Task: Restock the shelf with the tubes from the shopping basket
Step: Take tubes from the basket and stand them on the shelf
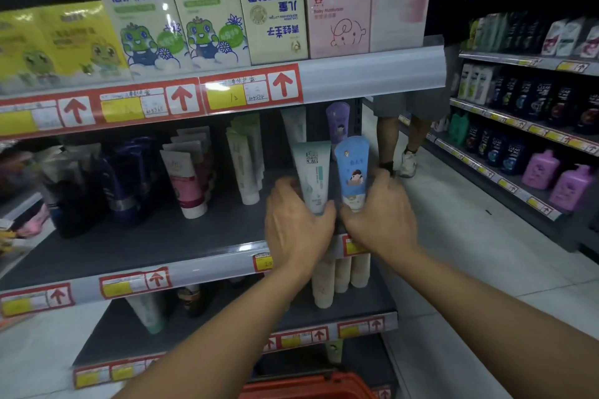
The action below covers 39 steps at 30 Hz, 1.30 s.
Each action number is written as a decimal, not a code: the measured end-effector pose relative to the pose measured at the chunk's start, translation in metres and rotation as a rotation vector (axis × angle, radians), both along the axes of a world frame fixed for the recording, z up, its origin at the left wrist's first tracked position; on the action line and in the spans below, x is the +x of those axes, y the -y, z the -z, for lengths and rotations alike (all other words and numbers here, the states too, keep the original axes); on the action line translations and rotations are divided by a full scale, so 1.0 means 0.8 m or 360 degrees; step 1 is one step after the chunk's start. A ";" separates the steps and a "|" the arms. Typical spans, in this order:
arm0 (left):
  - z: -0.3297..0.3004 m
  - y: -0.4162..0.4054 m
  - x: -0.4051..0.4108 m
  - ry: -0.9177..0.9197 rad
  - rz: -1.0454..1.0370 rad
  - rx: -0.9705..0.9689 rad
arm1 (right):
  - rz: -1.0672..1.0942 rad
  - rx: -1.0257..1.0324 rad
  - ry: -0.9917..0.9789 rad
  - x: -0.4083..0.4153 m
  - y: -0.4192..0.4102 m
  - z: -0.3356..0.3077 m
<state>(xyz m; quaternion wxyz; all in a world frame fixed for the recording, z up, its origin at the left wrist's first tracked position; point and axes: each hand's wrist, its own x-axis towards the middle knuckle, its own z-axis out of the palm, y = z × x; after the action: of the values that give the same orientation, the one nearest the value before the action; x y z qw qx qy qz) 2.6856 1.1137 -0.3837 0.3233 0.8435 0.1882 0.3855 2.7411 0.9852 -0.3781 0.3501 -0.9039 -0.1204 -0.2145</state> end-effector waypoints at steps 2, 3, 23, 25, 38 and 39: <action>0.005 -0.003 0.002 -0.0116 -0.0068 0.0117 | 0.0019 -0.0119 -0.0052 0.004 0.001 -0.001; 0.004 -0.005 0.005 -0.0171 -0.0081 0.0135 | 0.0019 -0.0157 -0.0084 0.008 0.000 -0.002; -0.016 -0.068 0.159 -0.0488 -0.0170 -0.0137 | 0.0008 -0.0122 -0.0376 0.178 -0.067 -0.015; -0.014 -0.071 0.167 -0.0484 -0.0180 -0.0157 | 0.0017 -0.0117 -0.0376 0.187 -0.072 -0.015; -0.004 -0.080 0.182 -0.0437 -0.0158 -0.0223 | 0.0075 -0.0070 -0.0385 0.200 -0.079 -0.005; -0.004 -0.081 0.182 -0.0435 -0.0153 -0.0230 | 0.0074 -0.0060 -0.0387 0.200 -0.080 -0.005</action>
<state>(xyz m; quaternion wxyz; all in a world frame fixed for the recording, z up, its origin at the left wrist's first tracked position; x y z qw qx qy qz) 2.8308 1.1781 -0.3803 0.3357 0.8527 0.2977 0.2674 2.9012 1.0489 -0.3742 0.3401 -0.9321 -0.0601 -0.1089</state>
